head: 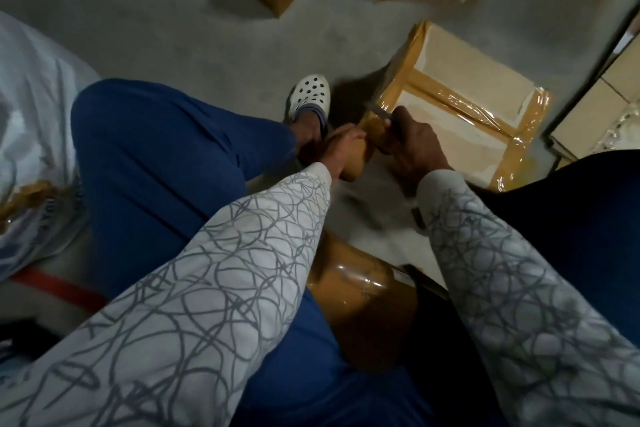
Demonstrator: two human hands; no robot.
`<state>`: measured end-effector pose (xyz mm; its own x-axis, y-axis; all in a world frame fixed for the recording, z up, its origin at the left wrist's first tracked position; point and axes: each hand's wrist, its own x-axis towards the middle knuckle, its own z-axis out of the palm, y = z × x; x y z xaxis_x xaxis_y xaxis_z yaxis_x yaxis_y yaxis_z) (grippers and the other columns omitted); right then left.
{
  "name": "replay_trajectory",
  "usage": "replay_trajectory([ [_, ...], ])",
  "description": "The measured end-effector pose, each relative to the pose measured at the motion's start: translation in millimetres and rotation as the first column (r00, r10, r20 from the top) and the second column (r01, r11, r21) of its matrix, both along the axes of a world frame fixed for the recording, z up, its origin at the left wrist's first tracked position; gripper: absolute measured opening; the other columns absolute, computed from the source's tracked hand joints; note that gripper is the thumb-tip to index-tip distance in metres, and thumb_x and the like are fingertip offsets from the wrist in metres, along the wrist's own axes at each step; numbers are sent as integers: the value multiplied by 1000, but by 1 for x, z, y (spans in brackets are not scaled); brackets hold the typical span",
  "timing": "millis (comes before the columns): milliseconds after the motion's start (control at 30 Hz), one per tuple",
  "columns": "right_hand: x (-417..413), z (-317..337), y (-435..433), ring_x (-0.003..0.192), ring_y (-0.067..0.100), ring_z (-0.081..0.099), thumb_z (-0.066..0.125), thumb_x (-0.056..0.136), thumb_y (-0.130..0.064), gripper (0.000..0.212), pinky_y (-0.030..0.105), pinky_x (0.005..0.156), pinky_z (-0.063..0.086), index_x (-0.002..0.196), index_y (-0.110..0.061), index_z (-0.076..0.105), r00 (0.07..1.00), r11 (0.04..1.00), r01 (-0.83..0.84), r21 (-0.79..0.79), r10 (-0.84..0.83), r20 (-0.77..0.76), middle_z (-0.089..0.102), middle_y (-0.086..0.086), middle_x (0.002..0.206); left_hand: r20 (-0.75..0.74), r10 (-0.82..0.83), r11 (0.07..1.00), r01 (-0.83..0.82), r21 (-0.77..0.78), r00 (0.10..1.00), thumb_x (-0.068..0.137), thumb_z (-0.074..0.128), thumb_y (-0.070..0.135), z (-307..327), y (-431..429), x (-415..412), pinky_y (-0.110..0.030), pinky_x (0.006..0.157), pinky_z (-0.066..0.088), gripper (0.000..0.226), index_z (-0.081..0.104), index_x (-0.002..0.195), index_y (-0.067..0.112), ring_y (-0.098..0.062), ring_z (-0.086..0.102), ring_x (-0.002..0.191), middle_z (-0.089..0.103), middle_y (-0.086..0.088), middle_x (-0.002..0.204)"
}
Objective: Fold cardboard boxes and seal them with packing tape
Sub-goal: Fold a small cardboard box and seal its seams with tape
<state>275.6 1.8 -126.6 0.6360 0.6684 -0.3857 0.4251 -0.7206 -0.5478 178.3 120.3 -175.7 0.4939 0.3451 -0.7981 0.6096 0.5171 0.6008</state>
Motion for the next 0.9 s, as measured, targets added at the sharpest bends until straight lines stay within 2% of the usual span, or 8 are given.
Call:
replay_trajectory([
  [100,14,1,-2,88,44,63,56,99,-33,36,39,71,44,123,-6,54,987,987,-129,-97,136,80,67,27,102,7,-31,998,32,-56,999,93,63,33,-1,0,-5,-43,93,45,11,63,94,22,-30,55,100,58,-9,108],
  [233,15,0,-11,80,43,64,55,99,-24,27,42,68,50,121,-8,56,956,960,-223,-170,250,153,68,25,93,-9,-22,990,20,-140,1000,79,74,44,-7,-2,-12,-52,90,54,53,60,126,25,-33,55,112,56,-11,127],
  [300,12,-1,-16,76,41,63,57,95,-18,25,41,66,50,118,-9,56,936,941,-273,-200,308,171,67,21,89,-39,15,987,-21,-157,999,82,76,41,-11,-1,-16,-58,90,56,37,61,112,25,-34,55,112,55,-12,124],
  [367,8,3,-16,76,38,61,60,93,-15,26,42,67,51,118,-9,55,923,927,-294,-231,338,183,67,18,89,-63,46,981,-57,-184,997,83,77,40,-11,-1,-18,-58,92,56,35,56,106,25,-33,56,111,55,-11,120],
  [433,7,4,-17,77,37,61,60,93,-15,27,43,69,53,119,-10,55,918,917,-295,-269,350,184,67,18,91,-101,78,974,-97,-204,992,81,79,41,-11,-2,-21,-55,89,58,49,51,116,22,-32,55,111,53,-11,120],
  [567,2,7,-10,83,40,63,58,93,-14,31,39,67,46,123,-7,53,880,871,-334,-361,425,213,68,21,97,-156,109,970,-139,-200,982,73,83,47,-4,-5,-24,-42,67,61,79,45,137,20,-32,55,110,49,-12,128],
  [733,-12,2,-18,100,41,67,51,96,-13,35,42,80,52,129,-5,60,804,752,-387,-533,558,204,72,20,107,-156,95,977,-122,-175,983,58,84,54,0,-7,-23,-43,64,62,87,50,131,21,-34,57,108,51,-14,127],
  [900,-8,5,-28,89,41,65,53,97,-26,34,37,67,39,125,-6,54,865,842,-260,-472,421,274,69,20,102,-178,110,976,-140,-166,978,38,84,59,-3,-7,-22,-42,63,61,108,48,133,20,-35,58,107,50,-13,125],
])
